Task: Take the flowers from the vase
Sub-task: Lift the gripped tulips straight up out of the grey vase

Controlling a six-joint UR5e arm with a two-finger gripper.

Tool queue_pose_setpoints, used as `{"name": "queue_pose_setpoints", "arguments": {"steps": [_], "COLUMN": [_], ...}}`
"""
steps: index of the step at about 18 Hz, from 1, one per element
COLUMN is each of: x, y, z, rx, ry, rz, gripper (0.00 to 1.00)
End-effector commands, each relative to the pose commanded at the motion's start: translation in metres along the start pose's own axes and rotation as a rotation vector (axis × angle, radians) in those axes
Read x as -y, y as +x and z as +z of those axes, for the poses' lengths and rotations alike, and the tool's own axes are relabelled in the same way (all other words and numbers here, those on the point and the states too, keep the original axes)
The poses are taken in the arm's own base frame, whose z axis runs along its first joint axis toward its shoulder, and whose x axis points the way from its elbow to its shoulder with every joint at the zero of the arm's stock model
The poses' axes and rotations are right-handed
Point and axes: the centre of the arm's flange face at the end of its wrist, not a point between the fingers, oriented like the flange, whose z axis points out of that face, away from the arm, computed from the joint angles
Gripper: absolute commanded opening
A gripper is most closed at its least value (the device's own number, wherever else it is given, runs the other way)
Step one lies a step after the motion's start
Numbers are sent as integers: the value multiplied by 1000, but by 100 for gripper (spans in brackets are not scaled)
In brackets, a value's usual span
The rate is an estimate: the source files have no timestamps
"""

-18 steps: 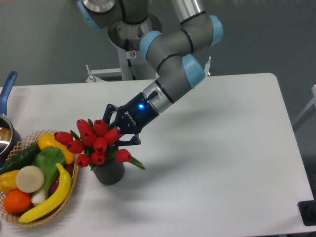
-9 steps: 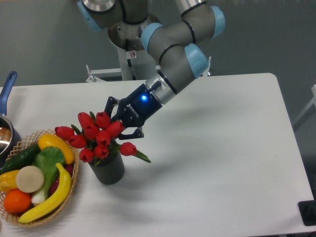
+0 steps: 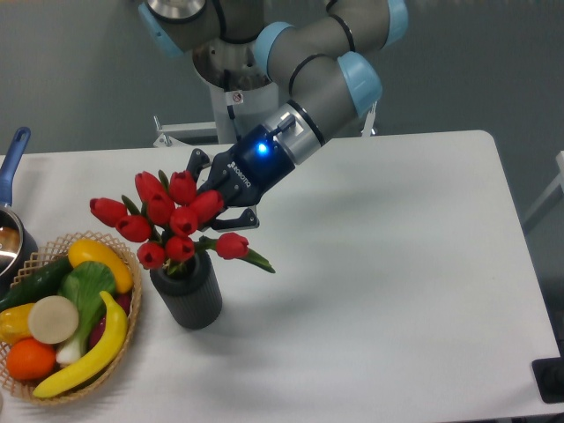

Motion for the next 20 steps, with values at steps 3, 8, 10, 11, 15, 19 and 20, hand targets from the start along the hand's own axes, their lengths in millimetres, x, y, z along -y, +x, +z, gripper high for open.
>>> {"name": "queue_pose_setpoints", "arguments": {"steps": [3, 8, 10, 11, 15, 19, 20], "x": [13, 39, 51, 54, 69, 77, 76], "y": [2, 1, 0, -1, -7, -17, -20], "z": [-9, -32, -42, -46, -59, -78, -88], "rx": [11, 37, 47, 55, 75, 116, 137], "ry": [17, 63, 81, 84, 93, 92, 94], "rz": [-2, -32, -50, -50, -57, -55, -53], "gripper": [0, 0, 0, 0, 0, 0, 0]}}
